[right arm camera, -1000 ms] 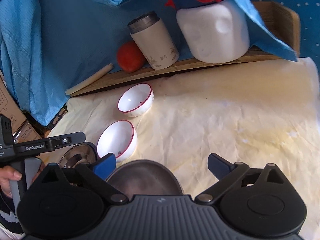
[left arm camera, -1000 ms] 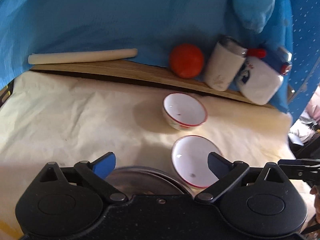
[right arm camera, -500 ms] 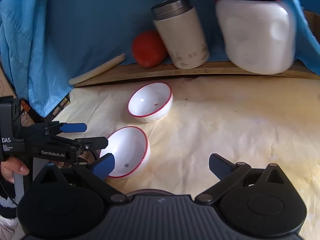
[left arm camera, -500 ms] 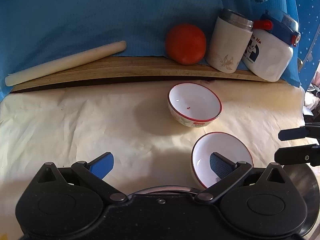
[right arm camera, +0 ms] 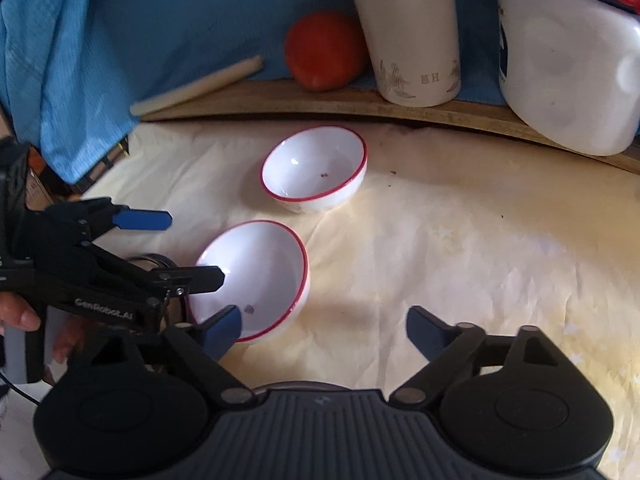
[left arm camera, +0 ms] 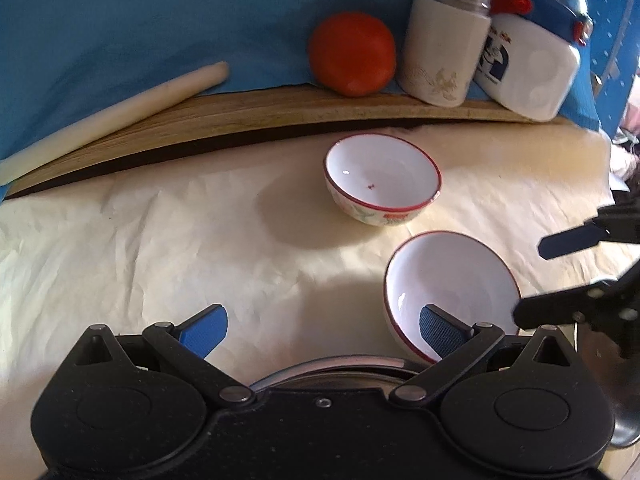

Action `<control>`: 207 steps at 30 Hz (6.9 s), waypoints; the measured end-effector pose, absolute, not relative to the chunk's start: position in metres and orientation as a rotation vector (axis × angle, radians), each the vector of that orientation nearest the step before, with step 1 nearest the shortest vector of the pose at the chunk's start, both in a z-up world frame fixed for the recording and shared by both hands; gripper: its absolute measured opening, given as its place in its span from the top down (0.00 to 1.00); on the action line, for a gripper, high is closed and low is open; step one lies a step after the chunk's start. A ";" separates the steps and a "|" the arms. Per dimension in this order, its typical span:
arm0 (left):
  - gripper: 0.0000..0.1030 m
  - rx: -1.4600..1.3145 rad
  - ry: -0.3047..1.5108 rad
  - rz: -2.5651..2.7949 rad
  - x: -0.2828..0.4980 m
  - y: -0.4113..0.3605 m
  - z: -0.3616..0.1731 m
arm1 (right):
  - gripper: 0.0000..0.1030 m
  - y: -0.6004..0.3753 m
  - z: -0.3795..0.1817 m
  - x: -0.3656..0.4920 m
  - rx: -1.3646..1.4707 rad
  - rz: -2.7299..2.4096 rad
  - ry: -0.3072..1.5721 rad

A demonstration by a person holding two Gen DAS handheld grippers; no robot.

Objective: Organize plates and bowls
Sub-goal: 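Move the left gripper to the larger red-rimmed white bowl, then close the left gripper on the white bowl's rim, then carry the white bowl with the left gripper and lower it into the steel bowl, then open the left gripper and release the white bowl, then move the left gripper to the small red-rimmed white bowl, then close the left gripper on the small white bowl's rim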

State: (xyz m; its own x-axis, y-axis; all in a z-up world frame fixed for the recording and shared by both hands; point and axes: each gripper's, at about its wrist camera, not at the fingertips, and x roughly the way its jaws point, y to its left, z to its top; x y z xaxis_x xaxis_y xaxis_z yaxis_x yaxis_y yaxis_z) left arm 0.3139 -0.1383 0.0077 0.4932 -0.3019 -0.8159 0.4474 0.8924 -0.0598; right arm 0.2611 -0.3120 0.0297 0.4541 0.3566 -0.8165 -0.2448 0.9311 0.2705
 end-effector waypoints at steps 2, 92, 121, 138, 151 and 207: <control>0.01 0.187 0.955 -0.465 0.313 -0.141 0.007 | 0.16 -0.310 0.028 0.261 0.117 0.374 1.048; 0.86 0.256 1.032 -0.762 0.204 -0.227 0.030 | 0.81 -0.357 0.051 0.151 0.231 0.246 1.119; 0.81 0.177 1.036 -0.754 0.213 -0.219 0.034 | 0.54 -0.353 0.058 0.159 0.212 0.265 1.121; 0.28 0.029 0.938 -0.612 0.243 -0.178 0.057 | 0.19 -0.378 0.070 0.167 0.302 0.248 1.019; 0.01 -0.209 0.932 -0.360 0.313 -0.121 0.040 | 0.00 -0.387 0.042 0.219 0.371 0.241 0.991; 0.70 -0.331 1.019 -0.386 0.397 -0.145 -0.004 | 0.59 -0.325 -0.004 0.354 0.352 0.347 0.973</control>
